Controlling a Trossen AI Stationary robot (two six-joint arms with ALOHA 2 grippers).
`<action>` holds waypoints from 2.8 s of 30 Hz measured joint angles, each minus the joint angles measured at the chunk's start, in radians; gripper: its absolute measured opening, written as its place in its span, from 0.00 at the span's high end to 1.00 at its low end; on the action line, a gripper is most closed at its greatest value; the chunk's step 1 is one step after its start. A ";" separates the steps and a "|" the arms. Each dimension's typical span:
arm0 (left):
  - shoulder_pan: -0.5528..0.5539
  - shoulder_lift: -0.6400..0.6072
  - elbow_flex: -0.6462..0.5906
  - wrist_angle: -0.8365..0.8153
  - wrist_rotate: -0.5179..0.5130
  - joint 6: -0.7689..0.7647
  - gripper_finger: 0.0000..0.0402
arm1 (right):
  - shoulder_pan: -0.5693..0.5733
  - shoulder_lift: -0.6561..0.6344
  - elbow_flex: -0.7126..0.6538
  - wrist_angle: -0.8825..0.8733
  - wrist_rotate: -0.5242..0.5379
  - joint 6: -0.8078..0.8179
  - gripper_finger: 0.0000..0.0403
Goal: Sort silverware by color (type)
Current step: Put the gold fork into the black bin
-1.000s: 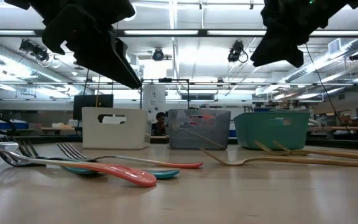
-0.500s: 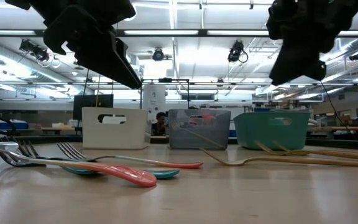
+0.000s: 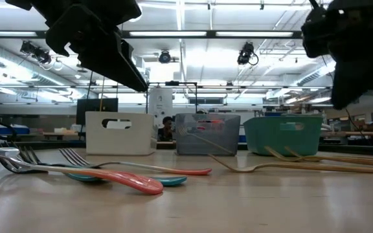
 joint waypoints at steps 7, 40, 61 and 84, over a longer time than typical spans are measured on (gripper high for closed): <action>0.000 0.000 0.000 0.007 0.000 0.000 0.64 | 0.040 0.049 0.000 -0.098 -0.080 0.116 0.75; 0.002 0.000 0.000 0.023 0.000 -0.001 0.64 | -0.081 0.303 0.048 -0.144 -0.052 -0.149 0.85; 0.002 0.000 -0.001 0.019 0.000 -0.001 0.64 | -0.206 0.305 0.023 -0.097 -0.187 -0.270 0.91; 0.002 0.000 -0.001 0.020 0.000 -0.001 0.64 | -0.233 0.130 0.159 -0.142 -0.101 -0.273 0.96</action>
